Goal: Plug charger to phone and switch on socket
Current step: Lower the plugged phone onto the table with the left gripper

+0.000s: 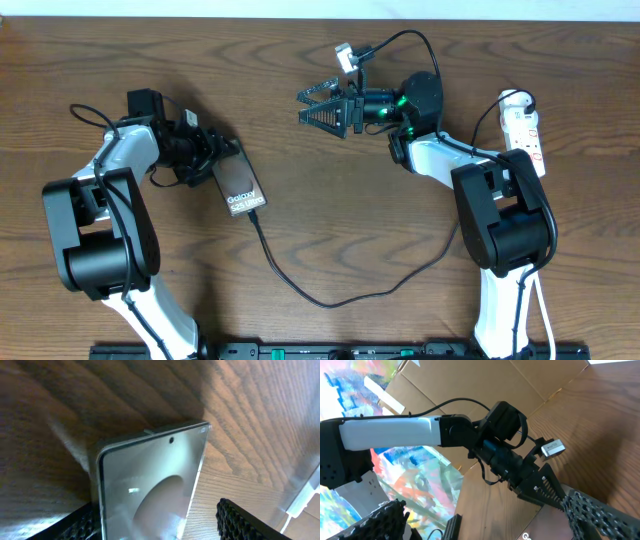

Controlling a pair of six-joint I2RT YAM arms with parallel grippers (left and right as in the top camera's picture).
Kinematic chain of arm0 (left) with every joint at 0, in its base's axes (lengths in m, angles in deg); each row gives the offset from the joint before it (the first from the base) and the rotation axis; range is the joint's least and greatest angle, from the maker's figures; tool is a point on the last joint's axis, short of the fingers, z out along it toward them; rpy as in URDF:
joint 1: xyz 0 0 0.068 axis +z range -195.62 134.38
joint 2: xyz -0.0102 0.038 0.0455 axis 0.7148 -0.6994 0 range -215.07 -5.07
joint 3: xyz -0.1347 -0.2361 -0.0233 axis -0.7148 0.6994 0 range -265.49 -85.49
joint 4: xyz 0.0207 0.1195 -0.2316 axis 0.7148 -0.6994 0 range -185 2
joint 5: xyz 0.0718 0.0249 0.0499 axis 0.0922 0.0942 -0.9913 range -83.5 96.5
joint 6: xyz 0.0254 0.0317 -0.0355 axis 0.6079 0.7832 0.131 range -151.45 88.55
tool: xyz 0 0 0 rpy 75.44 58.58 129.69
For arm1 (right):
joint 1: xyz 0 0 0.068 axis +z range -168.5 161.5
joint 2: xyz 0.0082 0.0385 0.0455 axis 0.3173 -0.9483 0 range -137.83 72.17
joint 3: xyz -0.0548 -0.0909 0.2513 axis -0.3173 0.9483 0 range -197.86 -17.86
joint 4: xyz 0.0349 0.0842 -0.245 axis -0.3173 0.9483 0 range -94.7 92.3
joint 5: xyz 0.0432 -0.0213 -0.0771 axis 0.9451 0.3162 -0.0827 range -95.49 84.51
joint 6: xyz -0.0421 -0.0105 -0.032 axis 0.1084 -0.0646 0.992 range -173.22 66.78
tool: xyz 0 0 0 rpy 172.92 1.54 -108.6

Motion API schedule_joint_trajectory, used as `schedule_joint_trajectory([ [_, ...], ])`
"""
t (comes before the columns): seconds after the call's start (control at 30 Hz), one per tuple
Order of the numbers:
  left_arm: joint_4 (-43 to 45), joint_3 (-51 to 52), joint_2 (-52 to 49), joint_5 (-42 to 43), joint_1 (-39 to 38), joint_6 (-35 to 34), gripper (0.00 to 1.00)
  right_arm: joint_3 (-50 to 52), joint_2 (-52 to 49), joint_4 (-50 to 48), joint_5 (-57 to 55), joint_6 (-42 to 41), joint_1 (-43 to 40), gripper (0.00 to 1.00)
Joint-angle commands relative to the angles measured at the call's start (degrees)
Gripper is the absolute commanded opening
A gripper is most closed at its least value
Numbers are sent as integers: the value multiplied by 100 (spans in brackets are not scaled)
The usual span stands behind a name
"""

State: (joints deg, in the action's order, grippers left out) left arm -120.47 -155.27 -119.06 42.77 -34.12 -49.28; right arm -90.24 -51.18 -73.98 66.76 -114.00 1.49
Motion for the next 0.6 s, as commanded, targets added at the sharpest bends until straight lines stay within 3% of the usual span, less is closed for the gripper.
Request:
schedule_joint_trajectory([
  [0.0, -293, 483, -660, -1497, 63, -46, 73, -101, 83, -13, 9, 85, 35, 99],
  [0.57, -461, 485, -658, -1641, 66, 17, 75, -101, 83, -13, 11, 85, 35, 99],
])
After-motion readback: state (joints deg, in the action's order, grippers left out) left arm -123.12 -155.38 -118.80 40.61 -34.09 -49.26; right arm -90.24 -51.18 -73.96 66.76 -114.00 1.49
